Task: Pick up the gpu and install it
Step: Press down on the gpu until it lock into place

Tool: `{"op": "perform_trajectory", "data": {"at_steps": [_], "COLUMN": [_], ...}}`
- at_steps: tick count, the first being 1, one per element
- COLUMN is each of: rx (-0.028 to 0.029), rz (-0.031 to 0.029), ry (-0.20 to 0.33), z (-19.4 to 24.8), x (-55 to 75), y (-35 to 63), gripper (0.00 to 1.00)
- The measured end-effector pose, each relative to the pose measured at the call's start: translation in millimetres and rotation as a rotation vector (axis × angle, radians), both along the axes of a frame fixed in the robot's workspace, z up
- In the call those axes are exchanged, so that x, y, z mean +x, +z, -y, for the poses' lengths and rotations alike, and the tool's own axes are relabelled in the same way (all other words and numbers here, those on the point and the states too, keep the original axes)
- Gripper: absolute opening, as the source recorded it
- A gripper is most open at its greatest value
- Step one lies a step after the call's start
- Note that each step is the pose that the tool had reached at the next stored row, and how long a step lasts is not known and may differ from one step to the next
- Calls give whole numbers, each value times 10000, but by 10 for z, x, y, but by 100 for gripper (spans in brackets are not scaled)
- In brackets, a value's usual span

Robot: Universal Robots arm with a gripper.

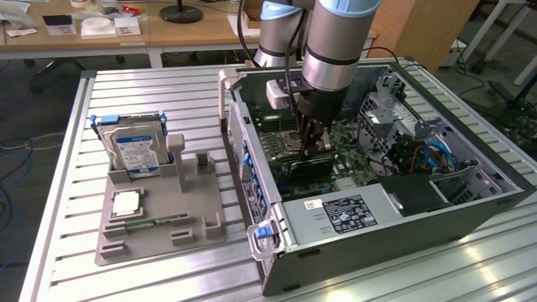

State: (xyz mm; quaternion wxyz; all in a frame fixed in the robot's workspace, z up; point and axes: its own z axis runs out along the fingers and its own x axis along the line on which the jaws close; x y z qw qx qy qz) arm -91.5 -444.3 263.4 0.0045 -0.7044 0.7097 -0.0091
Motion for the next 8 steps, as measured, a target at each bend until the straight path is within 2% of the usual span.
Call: {"op": "perform_trajectory", "data": {"at_steps": [8], "rx": [1], "rz": [0], "ry": [0], "z": [0], "x": [0], "y": [-7], "gripper": [11]}}
